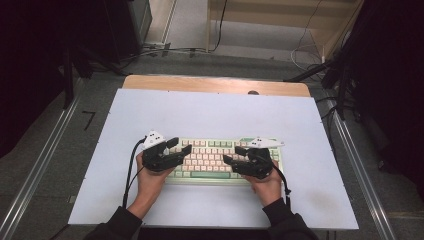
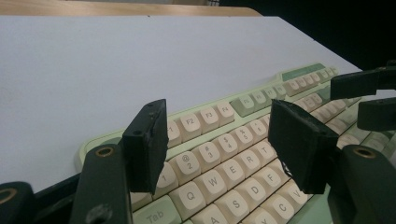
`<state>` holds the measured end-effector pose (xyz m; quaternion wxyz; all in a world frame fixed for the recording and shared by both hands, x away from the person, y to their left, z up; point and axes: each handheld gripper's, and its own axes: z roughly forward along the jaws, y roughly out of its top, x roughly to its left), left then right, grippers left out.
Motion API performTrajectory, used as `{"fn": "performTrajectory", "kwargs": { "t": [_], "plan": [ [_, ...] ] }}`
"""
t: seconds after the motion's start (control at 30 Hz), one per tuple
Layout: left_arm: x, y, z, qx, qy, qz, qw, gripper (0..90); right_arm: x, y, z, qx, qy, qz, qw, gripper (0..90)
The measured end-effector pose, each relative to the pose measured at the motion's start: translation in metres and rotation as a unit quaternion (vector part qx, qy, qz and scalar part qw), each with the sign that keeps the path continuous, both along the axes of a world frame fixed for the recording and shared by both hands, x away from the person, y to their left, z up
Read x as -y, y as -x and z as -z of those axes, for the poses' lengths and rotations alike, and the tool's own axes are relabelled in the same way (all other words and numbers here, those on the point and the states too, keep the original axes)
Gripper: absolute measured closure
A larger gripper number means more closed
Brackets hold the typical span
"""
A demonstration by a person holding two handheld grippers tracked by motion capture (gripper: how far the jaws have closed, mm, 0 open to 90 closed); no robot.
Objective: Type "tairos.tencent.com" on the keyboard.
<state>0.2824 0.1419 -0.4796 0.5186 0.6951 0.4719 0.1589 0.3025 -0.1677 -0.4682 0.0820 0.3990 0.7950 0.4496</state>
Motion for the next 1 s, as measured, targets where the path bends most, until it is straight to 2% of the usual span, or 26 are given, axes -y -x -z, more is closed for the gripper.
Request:
{"fn": "performTrajectory", "kwargs": {
  "t": [0.27, 0.4, 0.43, 0.57, 0.67, 0.77, 0.9, 1.0],
  "plan": [
    [0.002, 0.001, 0.0, -0.001, 0.002, 0.005, 1.0, 39.0, 0.009, -0.001, -0.003, 0.0, -0.007, 0.015, 0.9999, 35.5],
    [0.003, 0.001, 0.0, -0.002, 0.008, 0.018, 0.9998, 45.3, 0.011, -0.001, -0.003, -0.001, -0.006, 0.017, 0.9998, 35.5],
    [0.004, 0.001, -0.001, -0.003, 0.012, 0.026, 0.9996, 49.8, 0.011, -0.001, -0.003, 0.0, -0.006, 0.017, 0.9998, 35.5],
    [0.008, 0.002, -0.003, -0.001, 0.021, 0.057, 0.9981, 79.6, 0.012, -0.001, -0.003, -0.001, -0.006, 0.018, 0.9998, 35.9],
    [0.016, -0.001, -0.004, -0.003, 0.015, 0.075, 0.9971, 90.0, 0.012, -0.001, -0.003, -0.001, -0.005, 0.018, 0.9998, 36.2],
    [0.027, -0.003, -0.002, -0.007, -0.006, 0.084, 0.9964, 90.0, 0.011, -0.001, -0.003, -0.002, -0.006, 0.019, 0.9998, 36.4],
    [0.039, -0.008, 0.003, -0.027, -0.03, 0.094, 0.9947, 90.0, 0.011, 0.0, -0.003, -0.001, -0.007, 0.017, 0.9998, 36.9],
    [0.046, -0.011, 0.006, -0.038, -0.037, 0.1, 0.9936, 90.0, 0.011, -0.001, -0.003, -0.002, -0.006, 0.016, 0.9999, 37.1]
  ]
}}
